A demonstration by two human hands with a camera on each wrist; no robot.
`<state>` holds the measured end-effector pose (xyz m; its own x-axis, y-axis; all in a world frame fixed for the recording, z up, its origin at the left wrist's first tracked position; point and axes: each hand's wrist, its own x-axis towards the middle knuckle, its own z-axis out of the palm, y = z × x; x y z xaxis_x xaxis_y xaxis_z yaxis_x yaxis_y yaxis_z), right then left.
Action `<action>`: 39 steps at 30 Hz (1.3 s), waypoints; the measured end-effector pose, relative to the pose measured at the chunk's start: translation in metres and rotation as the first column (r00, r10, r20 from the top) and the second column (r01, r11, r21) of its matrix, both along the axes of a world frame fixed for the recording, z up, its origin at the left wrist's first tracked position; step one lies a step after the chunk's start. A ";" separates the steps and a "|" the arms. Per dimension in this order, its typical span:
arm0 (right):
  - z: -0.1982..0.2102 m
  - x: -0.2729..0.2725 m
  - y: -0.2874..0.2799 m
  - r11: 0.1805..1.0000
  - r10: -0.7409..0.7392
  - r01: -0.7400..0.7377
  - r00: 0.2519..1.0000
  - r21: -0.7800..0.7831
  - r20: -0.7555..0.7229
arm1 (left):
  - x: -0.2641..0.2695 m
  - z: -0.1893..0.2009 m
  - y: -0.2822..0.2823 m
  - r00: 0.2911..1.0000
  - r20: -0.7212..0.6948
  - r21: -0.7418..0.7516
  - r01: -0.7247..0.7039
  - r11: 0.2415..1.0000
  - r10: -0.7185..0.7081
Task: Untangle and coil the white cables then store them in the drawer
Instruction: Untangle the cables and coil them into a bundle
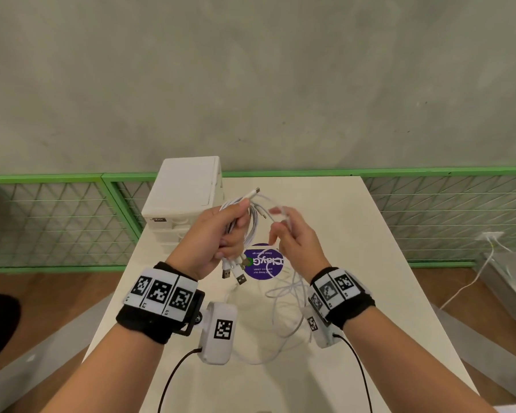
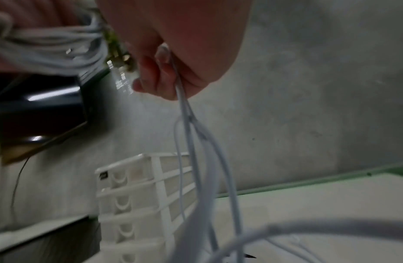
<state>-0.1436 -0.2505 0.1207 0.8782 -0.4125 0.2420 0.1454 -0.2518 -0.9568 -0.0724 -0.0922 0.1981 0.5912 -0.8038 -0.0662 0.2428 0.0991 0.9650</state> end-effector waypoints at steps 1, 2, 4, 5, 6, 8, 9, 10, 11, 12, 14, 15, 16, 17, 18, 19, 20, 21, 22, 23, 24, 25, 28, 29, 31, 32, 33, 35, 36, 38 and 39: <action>-0.004 0.000 0.002 0.999 0.032 -0.033 0.999 -0.041 -0.010 | 0.000 0.001 -0.001 1.000 -0.017 -0.025 0.001 1.000 -0.001; -0.009 0.000 0.004 0.997 0.050 -0.051 0.999 -0.059 -0.021 | 0.000 0.002 -0.002 0.999 -0.038 -0.045 -0.007 0.999 0.006; -0.018 0.000 0.008 0.996 0.053 -0.057 0.997 -0.068 -0.053 | 0.000 0.006 -0.005 0.997 -0.075 -0.074 -0.032 0.997 0.027; -0.023 -0.001 0.010 0.996 0.058 -0.063 0.995 -0.069 -0.077 | -0.001 0.008 -0.006 0.995 -0.088 -0.093 -0.046 0.995 0.038; -0.027 -0.002 0.013 0.995 0.063 -0.071 0.992 -0.071 -0.110 | -0.001 0.009 -0.008 0.994 -0.096 -0.112 -0.064 0.992 0.053; -0.034 -0.004 0.017 0.994 0.084 -0.094 0.978 -0.047 -0.189 | 0.000 0.011 -0.012 0.990 -0.097 -0.145 -0.113 0.983 0.100; -0.038 -0.005 0.019 0.993 0.110 -0.118 0.967 -0.022 -0.229 | 0.001 0.011 -0.013 0.987 -0.098 -0.167 -0.142 0.976 0.127; -0.042 -0.007 0.021 0.988 0.149 -0.155 0.951 -0.002 -0.273 | 0.003 0.011 -0.014 0.982 -0.106 -0.193 -0.173 0.966 0.155; -0.046 -0.008 0.022 0.978 0.193 -0.206 0.924 -0.004 -0.331 | 0.004 0.012 -0.015 0.975 -0.127 -0.224 -0.205 0.953 0.180; -0.052 -0.010 0.023 0.963 0.235 -0.269 0.886 -0.030 -0.399 | 0.007 0.013 -0.016 0.966 -0.158 -0.254 -0.239 0.937 0.203; -0.062 -0.016 0.026 0.919 0.287 -0.383 0.813 -0.093 -0.507 | 0.010 0.017 -0.019 0.943 -0.237 -0.304 -0.300 0.904 0.233; -0.066 -0.019 0.029 0.907 0.302 -0.410 0.794 -0.098 -0.527 | 0.012 0.018 -0.020 0.930 -0.276 -0.326 -0.327 0.887 0.242; -0.067 -0.022 0.031 0.905 0.310 -0.417 0.789 -0.090 -0.531 | 0.013 0.017 -0.023 0.919 -0.298 -0.345 -0.357 0.868 0.259; -0.066 -0.025 0.034 0.909 0.309 -0.409 0.791 -0.080 -0.527 | 0.015 0.015 -0.024 0.909 -0.292 -0.349 -0.390 0.852 0.297; -0.063 -0.026 0.037 0.915 0.302 -0.397 0.797 -0.075 -0.523 | 0.016 0.011 -0.027 0.899 -0.247 -0.333 -0.429 0.840 0.361; -0.060 -0.027 0.038 0.917 0.289 -0.389 0.802 -0.089 -0.523 | 0.018 0.006 -0.028 0.883 -0.162 -0.304 -0.470 0.829 0.441; -0.056 -0.027 0.038 0.914 0.271 -0.386 0.810 -0.126 -0.520 | 0.020 0.000 -0.029 0.857 -0.050 -0.271 -0.506 0.819 0.513; -0.052 -0.027 0.039 0.902 0.258 -0.394 0.818 -0.174 -0.513 | 0.022 -0.007 -0.029 0.822 0.074 -0.245 -0.533 0.810 0.564; -0.046 -0.027 0.039 0.889 0.261 -0.407 0.825 -0.209 -0.501 | 0.024 -0.015 -0.029 0.782 0.200 -0.229 -0.549 0.804 0.590; -0.041 -0.028 0.039 0.880 0.273 -0.419 0.832 -0.225 -0.482 | 0.025 -0.024 -0.028 0.736 0.336 -0.211 -0.549 0.809 0.587; -0.035 -0.028 0.039 0.876 0.285 -0.422 0.844 -0.234 -0.455 | 0.027 -0.034 -0.027 0.688 0.477 -0.170 -0.538 0.826 0.546; -0.029 -0.028 0.037 0.878 0.288 -0.414 0.858 -0.241 -0.425 | 0.029 -0.045 -0.025 0.647 0.609 -0.092 -0.517 0.851 0.459; -0.013 -0.025 0.028 0.925 0.266 -0.331 0.915 -0.185 -0.303 | 0.028 -0.066 -0.020 0.617 0.784 0.227 -0.389 0.893 0.070; -0.008 -0.024 0.024 0.945 0.259 -0.299 0.933 -0.136 -0.251 | 0.026 -0.068 -0.018 0.640 0.768 0.300 -0.330 0.895 -0.022; -0.003 -0.023 0.015 0.967 0.236 -0.250 0.954 -0.054 -0.185 | 0.021 -0.069 -0.015 0.711 0.692 0.400 -0.228 0.888 -0.129; -0.001 -0.023 0.011 0.970 0.231 -0.239 0.959 -0.034 -0.162 | 0.017 -0.068 -0.014 0.758 0.633 0.425 -0.174 0.888 -0.155; 0.001 -0.023 0.007 0.973 0.225 -0.231 0.964 -0.029 -0.141 | 0.013 -0.067 -0.014 0.808 0.563 0.434 -0.110 0.894 -0.173; 0.006 -0.022 0.000 0.978 0.193 -0.200 0.976 -0.058 -0.097 | 0.005 -0.063 -0.014 0.874 0.436 0.427 0.011 0.904 -0.216; 0.008 -0.022 -0.003 0.980 0.176 -0.183 0.981 -0.083 -0.085 | 0.001 -0.060 -0.015 0.895 0.384 0.413 0.054 0.909 -0.227; 0.012 -0.022 -0.007 0.975 0.156 -0.165 0.985 -0.147 -0.073 | -0.002 -0.056 -0.016 0.920 0.318 0.391 0.093 0.916 -0.229; 0.014 -0.023 -0.008 0.975 0.136 -0.145 0.989 -0.166 -0.064 | -0.002 -0.054 -0.016 0.915 0.324 0.402 0.096 0.911 -0.239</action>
<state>-0.1661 -0.2588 0.1344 0.9377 -0.2412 0.2502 0.1418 -0.3919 -0.9090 -0.0744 -0.1083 0.1440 0.4899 -0.8512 -0.1884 -0.1456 -0.2929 0.9450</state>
